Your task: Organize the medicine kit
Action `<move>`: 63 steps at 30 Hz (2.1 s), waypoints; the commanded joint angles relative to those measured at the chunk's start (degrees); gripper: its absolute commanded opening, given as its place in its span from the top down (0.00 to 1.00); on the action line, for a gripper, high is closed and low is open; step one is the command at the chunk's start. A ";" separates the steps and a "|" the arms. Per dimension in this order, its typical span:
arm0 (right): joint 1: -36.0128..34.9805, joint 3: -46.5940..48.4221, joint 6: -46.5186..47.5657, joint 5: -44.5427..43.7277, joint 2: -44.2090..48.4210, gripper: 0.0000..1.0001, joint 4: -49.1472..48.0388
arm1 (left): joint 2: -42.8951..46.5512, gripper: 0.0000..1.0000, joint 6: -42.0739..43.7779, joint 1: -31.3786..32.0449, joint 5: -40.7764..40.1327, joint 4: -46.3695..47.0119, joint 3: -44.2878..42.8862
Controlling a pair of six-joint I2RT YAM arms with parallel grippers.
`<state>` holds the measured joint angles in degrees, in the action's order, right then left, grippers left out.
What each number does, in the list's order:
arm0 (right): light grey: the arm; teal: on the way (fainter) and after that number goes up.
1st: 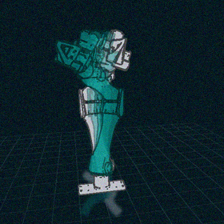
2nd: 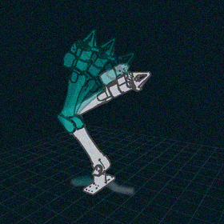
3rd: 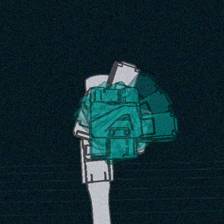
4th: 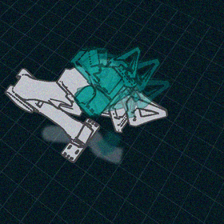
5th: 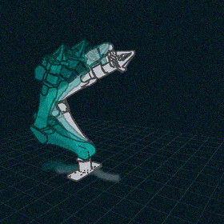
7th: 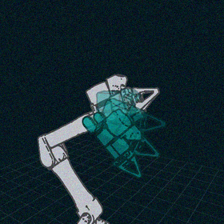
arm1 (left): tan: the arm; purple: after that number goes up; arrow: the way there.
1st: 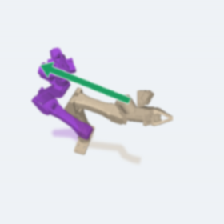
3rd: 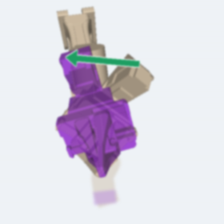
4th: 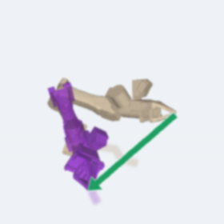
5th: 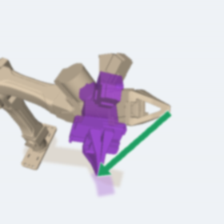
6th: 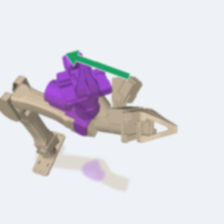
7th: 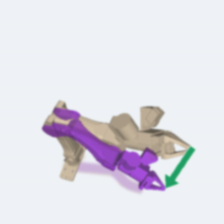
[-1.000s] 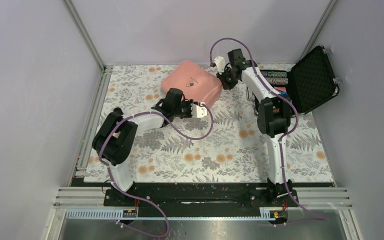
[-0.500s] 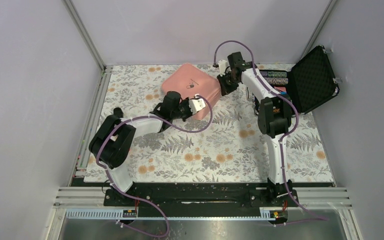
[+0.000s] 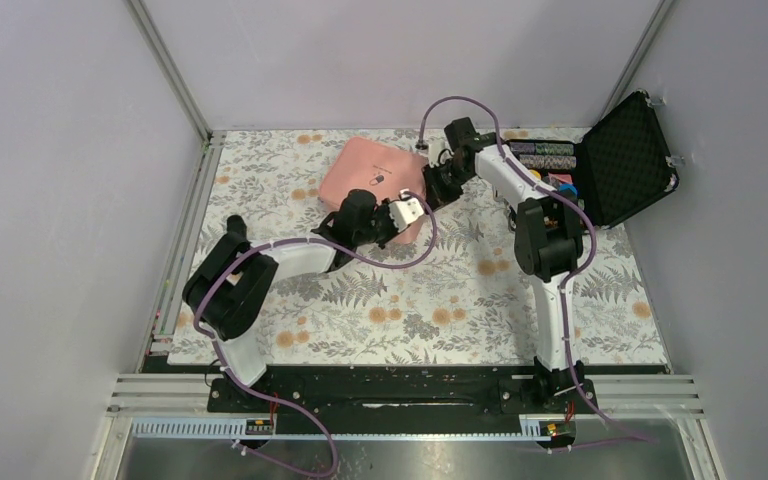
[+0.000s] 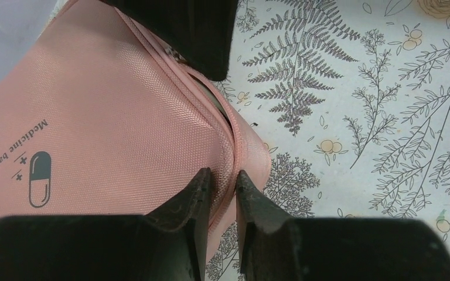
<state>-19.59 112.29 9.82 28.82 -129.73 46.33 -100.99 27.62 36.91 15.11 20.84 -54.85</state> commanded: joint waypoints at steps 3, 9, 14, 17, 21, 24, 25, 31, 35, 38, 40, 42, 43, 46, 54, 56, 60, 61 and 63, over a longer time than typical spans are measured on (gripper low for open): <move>-5.26 -4.10 7.66 3.05 6.53 1.00 9.27 | 2.05 0.58 3.17 0.39 3.65 2.84 -1.17; -3.37 1.46 15.36 -5.31 3.33 1.00 9.56 | 3.47 0.44 24.54 -5.38 20.46 -28.00 -11.44; -2.90 7.41 17.57 -8.68 -0.11 1.00 10.00 | 1.76 0.44 46.33 -6.34 15.27 -42.13 -14.82; -2.65 11.73 17.63 -9.68 -1.98 1.00 10.01 | 0.12 0.46 52.07 -6.32 11.40 -41.04 -14.05; -2.64 16.00 18.02 -11.63 -4.52 1.00 10.02 | -2.34 0.49 53.45 -6.34 6.49 -30.80 -12.31; -2.64 18.16 18.33 -12.41 -6.10 1.00 10.74 | -3.76 0.53 53.17 -6.34 3.34 -23.76 -11.30; -2.64 18.64 18.24 -12.23 -6.44 1.00 11.23 | -4.13 0.56 52.88 -6.36 2.34 -21.63 -10.99; -3.03 12.92 13.64 -7.68 -3.03 1.00 11.87 | -5.25 0.81 41.96 -6.32 -1.91 -10.93 -10.39; -3.74 4.00 11.79 -5.18 2.40 1.00 9.02 | -4.06 0.92 30.02 -6.32 -1.51 -9.14 -10.69; -4.53 -1.62 10.12 -3.17 5.55 1.00 7.32 | -3.70 0.98 21.90 -6.24 -0.18 -9.45 -11.25; -5.14 -3.12 8.71 -1.33 6.57 1.00 6.83 | -3.47 1.00 17.73 -6.09 1.28 -10.01 -11.37; -5.91 -3.77 7.25 0.70 7.01 1.00 6.39 | -3.26 1.00 15.25 -5.64 2.35 -9.60 -10.75; -6.59 -3.79 6.51 1.50 6.99 1.00 6.33 | -3.16 1.00 14.38 -5.29 2.51 -9.21 -10.33; -8.13 -3.29 4.80 3.27 6.80 1.00 6.32 | -2.76 1.00 12.22 -3.99 1.65 -6.89 -8.45; -11.15 -7.29 -2.10 9.59 8.61 1.00 2.74 | -2.08 1.00 1.40 -2.43 -0.53 -1.88 -5.07; -11.17 -8.26 -4.50 10.24 9.18 1.00 0.53 | -1.75 1.00 -0.29 -1.75 0.14 -1.89 -4.64; -10.86 -7.87 -3.78 4.83 9.57 1.00 -0.27 | -0.16 0.86 -0.01 -0.38 1.84 -5.72 -4.77; -10.57 -7.75 -2.37 3.14 9.66 1.00 0.20 | 0.68 0.77 1.31 -0.40 3.18 -7.76 -4.95; -9.21 -7.39 0.91 0.76 9.75 1.00 1.69 | 3.06 0.61 7.52 -0.43 5.69 -13.15 -4.69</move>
<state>-25.65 104.49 8.64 25.56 -124.11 45.67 -102.35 36.07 34.13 13.43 13.23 -59.51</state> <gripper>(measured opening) 0.076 0.286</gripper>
